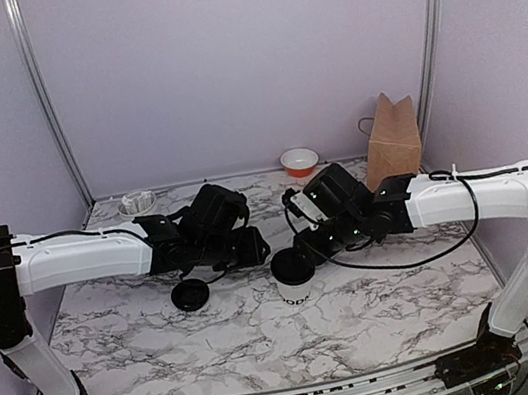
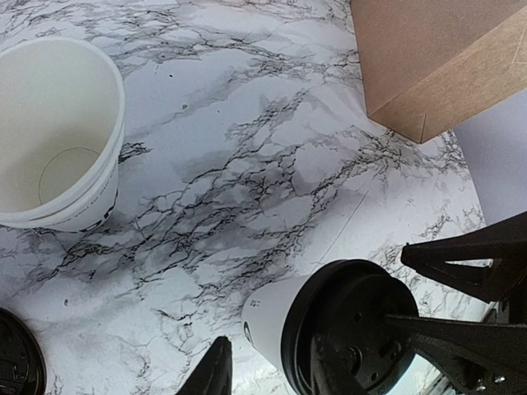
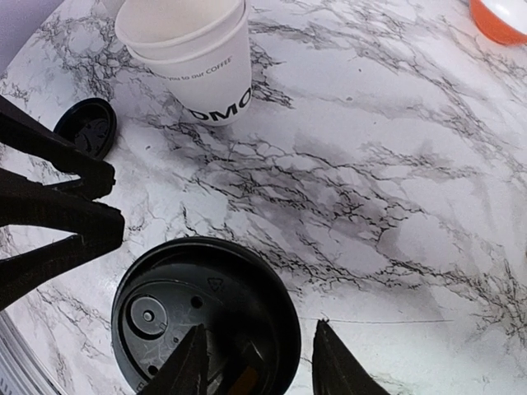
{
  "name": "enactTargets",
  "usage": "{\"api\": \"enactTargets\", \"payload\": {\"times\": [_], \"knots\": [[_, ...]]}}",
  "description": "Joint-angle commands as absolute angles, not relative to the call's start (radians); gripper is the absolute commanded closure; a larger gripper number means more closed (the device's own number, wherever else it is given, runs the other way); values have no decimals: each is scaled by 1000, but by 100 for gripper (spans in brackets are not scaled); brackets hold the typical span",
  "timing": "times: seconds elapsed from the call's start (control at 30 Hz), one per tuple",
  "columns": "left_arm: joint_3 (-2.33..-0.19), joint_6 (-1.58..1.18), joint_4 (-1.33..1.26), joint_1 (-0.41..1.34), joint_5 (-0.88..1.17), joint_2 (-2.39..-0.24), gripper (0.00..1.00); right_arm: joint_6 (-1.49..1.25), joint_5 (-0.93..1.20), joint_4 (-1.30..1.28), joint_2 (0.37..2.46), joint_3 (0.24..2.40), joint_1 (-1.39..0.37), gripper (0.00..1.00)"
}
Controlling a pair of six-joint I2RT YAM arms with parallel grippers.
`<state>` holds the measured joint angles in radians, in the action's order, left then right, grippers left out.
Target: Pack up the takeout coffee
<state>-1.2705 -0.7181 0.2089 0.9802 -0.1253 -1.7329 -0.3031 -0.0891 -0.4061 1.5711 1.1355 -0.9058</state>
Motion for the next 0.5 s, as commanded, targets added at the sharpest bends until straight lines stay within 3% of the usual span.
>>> {"api": "enactTargets", "payload": {"times": [0.0, 0.47], "knots": [[-1267, -721, 223, 976, -119, -1722, 66, -349, -120, -461, 1549, 1166, -913, 59], [-1309, -706, 216, 976, -70, -1793, 66, -443, -80, -453, 1532, 1125, -921, 60]]}}
